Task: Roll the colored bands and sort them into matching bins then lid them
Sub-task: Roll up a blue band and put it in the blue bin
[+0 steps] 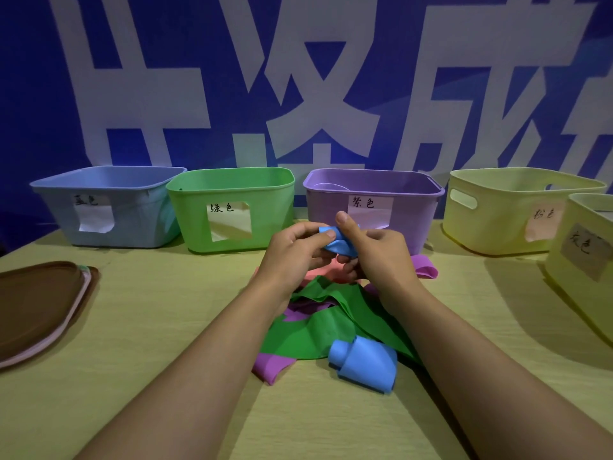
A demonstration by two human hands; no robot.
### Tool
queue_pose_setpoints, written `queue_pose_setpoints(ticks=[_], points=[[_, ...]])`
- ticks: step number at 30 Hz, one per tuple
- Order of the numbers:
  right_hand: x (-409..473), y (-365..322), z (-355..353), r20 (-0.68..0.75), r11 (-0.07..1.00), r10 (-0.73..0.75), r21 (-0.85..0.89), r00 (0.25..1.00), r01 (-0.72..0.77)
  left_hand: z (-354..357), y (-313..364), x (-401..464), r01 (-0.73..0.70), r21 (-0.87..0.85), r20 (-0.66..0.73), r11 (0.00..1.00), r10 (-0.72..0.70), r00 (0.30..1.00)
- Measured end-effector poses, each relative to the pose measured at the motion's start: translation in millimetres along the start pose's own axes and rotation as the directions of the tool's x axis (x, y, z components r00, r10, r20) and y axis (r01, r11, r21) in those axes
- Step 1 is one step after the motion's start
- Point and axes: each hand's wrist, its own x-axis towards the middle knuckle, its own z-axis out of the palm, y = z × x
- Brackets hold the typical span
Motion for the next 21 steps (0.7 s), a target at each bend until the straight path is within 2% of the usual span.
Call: queue_pose_setpoints(ticks=[3,11,17,21], points=[[0.8,1.0,0.1,0.010,1.000,-0.007,-0.008,1.000,0.007,-0.2,1.4,-1.8,0.020,-0.019,0.002,1.000,-0.020,1.000],[4.2,5.6,1.4,0.110,0.995,-0.011,0.102,0.994,0.000,-0.5,1.6,-1.0,0.045,-0.084,0.000,0.995,-0.045,0.999],[8.3,9.5,2.5,0.104,0.988,-0.048,0.153,0.993,0.032,1.9,4.7,0.4,0.075,-0.202,-0.026,0.976,-0.082,0.996],[6.8,8.5,3.9,0.093,0.973,-0.079,0.222,0.993,0.056,3.8,6.2,-4.2,0.109,-0.257,0.038,0.960,-0.103,0.994]])
